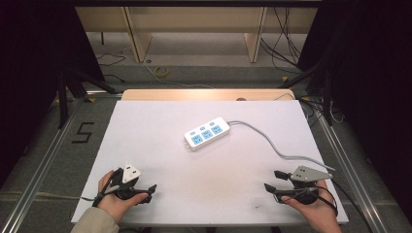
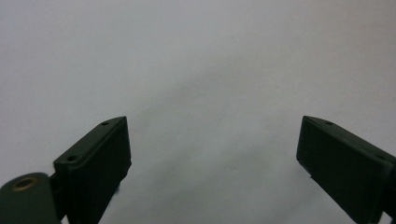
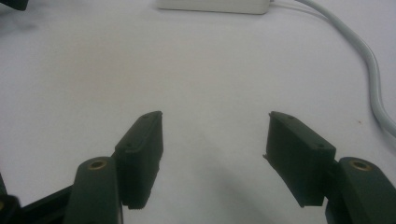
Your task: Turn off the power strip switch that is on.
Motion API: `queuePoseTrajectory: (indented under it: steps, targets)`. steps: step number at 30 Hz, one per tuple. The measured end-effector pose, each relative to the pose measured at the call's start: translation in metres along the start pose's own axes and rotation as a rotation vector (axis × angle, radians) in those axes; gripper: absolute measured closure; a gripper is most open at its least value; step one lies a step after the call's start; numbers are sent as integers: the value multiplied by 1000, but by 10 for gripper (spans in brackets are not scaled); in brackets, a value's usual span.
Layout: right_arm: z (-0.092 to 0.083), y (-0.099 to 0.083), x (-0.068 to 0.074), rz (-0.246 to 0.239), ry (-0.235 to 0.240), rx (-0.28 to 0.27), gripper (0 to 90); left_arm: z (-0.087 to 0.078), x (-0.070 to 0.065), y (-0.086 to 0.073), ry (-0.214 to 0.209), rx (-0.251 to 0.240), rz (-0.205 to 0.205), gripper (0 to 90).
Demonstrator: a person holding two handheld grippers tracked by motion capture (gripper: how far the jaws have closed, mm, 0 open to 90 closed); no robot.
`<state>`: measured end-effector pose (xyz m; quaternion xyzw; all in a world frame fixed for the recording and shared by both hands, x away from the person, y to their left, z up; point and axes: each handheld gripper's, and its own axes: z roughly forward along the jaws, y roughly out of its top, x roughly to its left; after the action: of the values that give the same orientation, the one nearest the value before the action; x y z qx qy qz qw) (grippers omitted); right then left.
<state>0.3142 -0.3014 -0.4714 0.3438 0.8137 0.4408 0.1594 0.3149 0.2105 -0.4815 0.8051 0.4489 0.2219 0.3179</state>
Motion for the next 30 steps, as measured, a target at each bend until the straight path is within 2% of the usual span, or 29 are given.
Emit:
queuePoseTrajectory:
  steps: [5,8,9,10,13,15,16,17,18,20,30]
  targets:
    - [0,0,0,-1,-1,-1,373,0,1,1,16,-5,-12,130]
    - [0,0,1,-2,2,-6,373,-3,2,1,39,3,-10,190]
    - [0,0,1,-2,2,-5,373,-3,2,1,39,3,-10,260]
    - [0,1,1,-3,1,-3,373,-6,4,1,64,-4,-13,346]
    - [0,1,1,-3,2,-2,373,-10,8,2,45,-30,-23,634]
    - [0,1,1,-3,3,-3,373,-12,10,3,43,-30,-30,750]
    - [0,1,1,-3,3,-3,373,-13,10,3,46,-28,-31,750]
    - [0,1,1,-4,2,-1,373,-15,12,4,55,-22,-38,839]
    - [0,1,1,-5,2,-2,373,-16,12,4,53,-24,-49,869]
    - [0,1,2,-3,4,-1,373,-17,12,5,58,-24,-48,895]
    - [0,1,2,-4,3,-2,373,-19,10,11,62,-22,-63,898]
